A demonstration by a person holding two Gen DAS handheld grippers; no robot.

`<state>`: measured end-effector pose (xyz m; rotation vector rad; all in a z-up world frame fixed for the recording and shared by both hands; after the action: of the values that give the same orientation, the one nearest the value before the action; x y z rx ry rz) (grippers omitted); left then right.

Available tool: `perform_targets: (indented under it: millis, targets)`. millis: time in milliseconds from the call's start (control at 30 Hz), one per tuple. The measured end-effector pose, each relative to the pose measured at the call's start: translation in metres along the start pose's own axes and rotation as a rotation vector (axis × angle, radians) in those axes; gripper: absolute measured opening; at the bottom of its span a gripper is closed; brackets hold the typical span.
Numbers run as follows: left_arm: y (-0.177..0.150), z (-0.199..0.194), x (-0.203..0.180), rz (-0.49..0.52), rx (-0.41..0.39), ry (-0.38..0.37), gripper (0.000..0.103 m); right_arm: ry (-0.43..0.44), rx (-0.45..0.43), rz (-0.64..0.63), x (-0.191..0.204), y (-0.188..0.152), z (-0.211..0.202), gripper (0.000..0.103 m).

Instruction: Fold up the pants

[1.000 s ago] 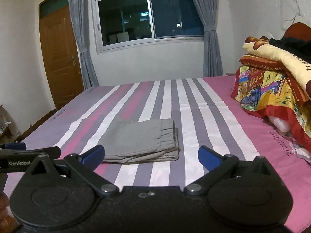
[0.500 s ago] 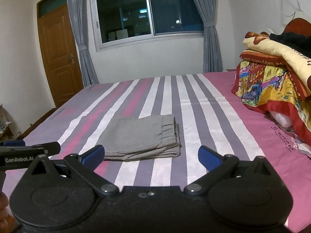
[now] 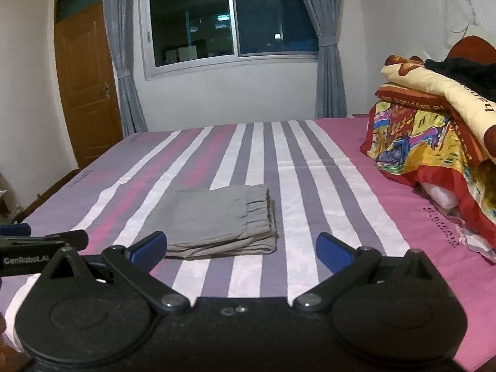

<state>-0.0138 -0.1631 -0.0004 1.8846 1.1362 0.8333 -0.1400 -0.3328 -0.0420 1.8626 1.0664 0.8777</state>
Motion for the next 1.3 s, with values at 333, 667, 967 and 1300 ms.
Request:
perform_targets:
  millis: [333,667,967,1300]
  targets:
    - [-0.003,0.008,0.0,-0.002,0.02,-0.005,0.103,-0.029,0.02,-0.011,-0.001,-0.003,0.009,0.103]
    - [-0.006,0.015,0.0,-0.004,0.032,0.004,0.103,-0.028,0.027,-0.016,0.002,-0.004,0.014,0.103]
    - [-0.007,0.021,0.002,-0.008,0.04,0.008,0.103,-0.023,0.044,-0.015,0.002,-0.003,0.021,0.103]
    - [-0.007,0.029,-0.002,0.006,0.052,0.006,0.103,-0.023,0.058,-0.026,0.003,-0.005,0.03,0.103]
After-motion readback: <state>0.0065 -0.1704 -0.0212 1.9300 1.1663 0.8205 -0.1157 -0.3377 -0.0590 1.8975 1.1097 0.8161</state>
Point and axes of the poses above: each gripper's, at about its wrist camera, not at the fingertips, and z roughly the way its jaws point, x to its left, y to its top, the point moved 5 cm from there along z, roughly the way its jaws point, and after that the axes turned 10 degrees about z, right-handed, at the moved point
